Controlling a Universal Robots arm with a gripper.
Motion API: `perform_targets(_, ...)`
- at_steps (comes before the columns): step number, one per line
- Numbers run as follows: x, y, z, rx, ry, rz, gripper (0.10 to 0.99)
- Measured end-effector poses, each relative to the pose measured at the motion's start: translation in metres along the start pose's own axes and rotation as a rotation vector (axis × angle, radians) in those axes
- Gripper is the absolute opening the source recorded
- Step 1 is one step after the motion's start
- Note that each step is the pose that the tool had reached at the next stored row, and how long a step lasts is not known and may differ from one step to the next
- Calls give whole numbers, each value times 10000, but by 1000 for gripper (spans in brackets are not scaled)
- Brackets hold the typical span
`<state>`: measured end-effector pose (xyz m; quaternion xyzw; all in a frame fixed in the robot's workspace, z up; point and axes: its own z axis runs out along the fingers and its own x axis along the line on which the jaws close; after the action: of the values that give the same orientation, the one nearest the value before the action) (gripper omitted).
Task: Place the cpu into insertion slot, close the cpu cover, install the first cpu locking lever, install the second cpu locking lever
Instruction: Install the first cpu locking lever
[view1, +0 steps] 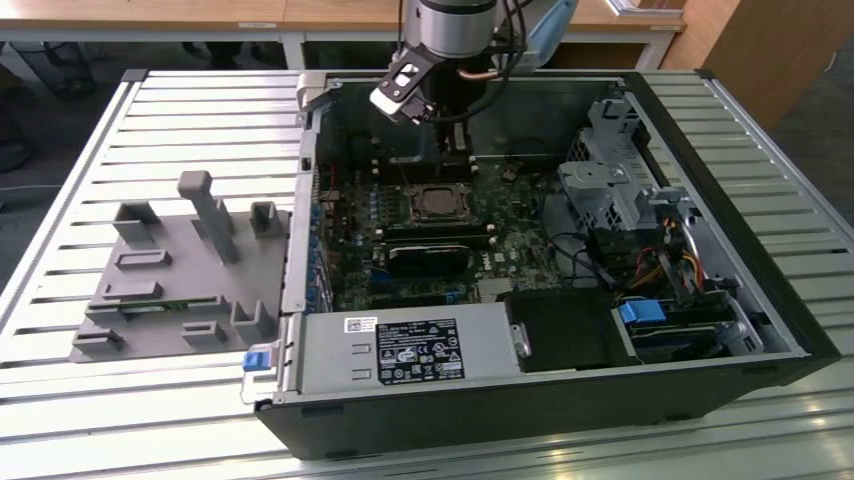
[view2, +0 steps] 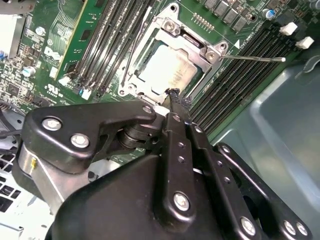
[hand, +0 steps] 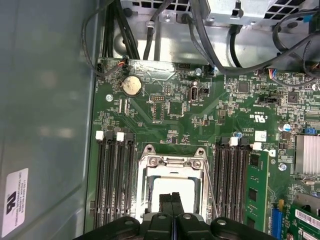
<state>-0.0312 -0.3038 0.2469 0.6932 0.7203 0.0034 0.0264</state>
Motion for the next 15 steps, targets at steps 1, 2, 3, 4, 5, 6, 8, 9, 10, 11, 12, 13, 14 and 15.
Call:
perform_targets(1, 0, 0, -8, 0, 1, -6, 106)
perform_targets(2, -1, 1, -16, -1, 1, -27, 106)
perform_targets(3, -1, 1, -21, -3, 4, -86, 106)
perform_targets(4, 0, 1, -20, -9, 12, -213, 106)
perform_targets(5, 0, 1, -20, -14, 18, -383, 106)
perform_targets(6, -1, 1, -21, -18, 23, -562, 106)
perform_targets(8, -1, 1, -21, -31, 38, -921, 106)
perform_targets(9, -1, 1, -21, -37, 46, -1101, 106)
perform_targets(10, -1, 1, -21, -43, 54, -1296, 106)
perform_targets(11, -1, 1, -21, -50, 61, -1476, 106)
perform_targets(12, -1, 1, -21, -56, 69, -1655, 106)
perform_targets(13, -1, 0, -21, -61, 76, -1834, 106)
perform_targets(14, -1, 0, -21, -67, 84, -2014, 106)
perform_targets(15, -1, 1, -21, -74, 91, -2194, 106)
